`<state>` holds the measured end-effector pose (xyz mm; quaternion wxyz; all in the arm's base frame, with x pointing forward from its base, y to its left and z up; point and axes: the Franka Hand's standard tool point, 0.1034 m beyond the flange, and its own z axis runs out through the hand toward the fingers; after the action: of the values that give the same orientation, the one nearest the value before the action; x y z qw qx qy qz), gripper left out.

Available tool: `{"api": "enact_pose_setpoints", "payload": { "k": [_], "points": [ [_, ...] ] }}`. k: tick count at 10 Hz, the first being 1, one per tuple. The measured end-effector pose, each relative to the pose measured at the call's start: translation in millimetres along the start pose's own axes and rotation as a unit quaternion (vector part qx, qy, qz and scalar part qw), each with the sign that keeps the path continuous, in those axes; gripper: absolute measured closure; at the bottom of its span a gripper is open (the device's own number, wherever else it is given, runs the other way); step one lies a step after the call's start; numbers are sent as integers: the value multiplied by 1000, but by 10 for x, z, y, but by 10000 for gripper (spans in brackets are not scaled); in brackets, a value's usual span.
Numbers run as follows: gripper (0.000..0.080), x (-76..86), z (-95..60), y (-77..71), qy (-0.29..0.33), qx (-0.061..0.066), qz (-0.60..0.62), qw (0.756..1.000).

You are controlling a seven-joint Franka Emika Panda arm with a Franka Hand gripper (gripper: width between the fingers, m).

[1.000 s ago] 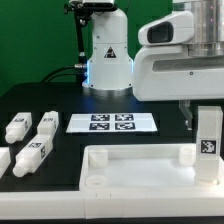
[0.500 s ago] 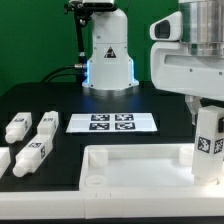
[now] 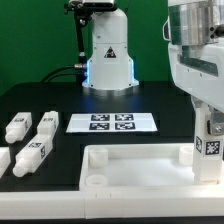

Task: Assemble desk

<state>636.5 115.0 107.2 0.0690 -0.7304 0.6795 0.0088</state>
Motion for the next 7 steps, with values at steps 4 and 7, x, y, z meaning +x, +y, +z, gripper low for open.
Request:
{"api": "enact_pose_setpoints", "payload": {
  "k": [4,7],
  "points": [
    [201,32,22,-141,11,0,-317,948],
    [153,38,27,-141,11,0,-401,916]
  ]
}}
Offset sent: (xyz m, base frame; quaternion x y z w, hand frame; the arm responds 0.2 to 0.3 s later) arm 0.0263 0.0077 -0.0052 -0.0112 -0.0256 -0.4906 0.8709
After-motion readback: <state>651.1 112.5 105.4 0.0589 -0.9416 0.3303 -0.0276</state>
